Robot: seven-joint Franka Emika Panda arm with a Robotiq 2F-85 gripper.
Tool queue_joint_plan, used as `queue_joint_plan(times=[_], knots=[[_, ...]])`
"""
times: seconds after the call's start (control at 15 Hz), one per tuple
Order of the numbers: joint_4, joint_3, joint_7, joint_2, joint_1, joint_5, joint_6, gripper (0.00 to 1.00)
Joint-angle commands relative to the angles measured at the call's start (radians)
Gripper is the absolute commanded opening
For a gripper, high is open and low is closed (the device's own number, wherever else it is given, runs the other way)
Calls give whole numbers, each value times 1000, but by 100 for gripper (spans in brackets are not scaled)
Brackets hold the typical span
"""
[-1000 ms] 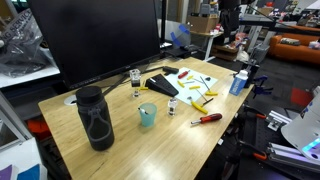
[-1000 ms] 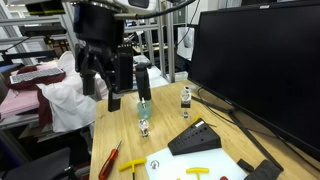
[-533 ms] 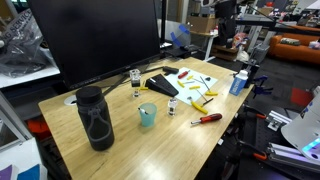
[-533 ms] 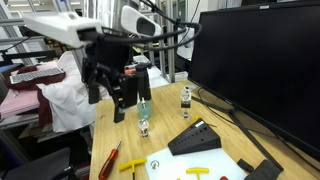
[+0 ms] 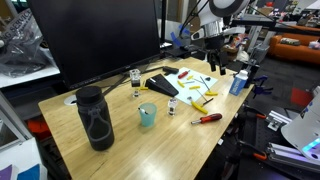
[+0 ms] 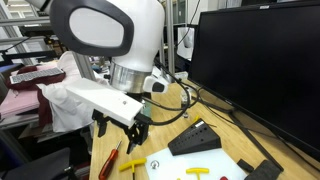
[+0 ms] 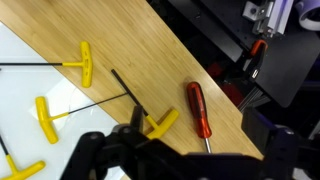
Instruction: Put the yellow object on the black stand
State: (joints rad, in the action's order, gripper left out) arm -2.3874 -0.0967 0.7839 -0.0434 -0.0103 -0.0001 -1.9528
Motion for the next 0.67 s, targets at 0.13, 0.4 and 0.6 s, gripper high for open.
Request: queue_joint_plan(times=[0.13,0.4,0.6], knots=[[-1,22,34,7,16,1,2,100],[-25,33,42,-3,6,-43,-70,100],[-52,66,69,25,-10,-114,-168,100]])
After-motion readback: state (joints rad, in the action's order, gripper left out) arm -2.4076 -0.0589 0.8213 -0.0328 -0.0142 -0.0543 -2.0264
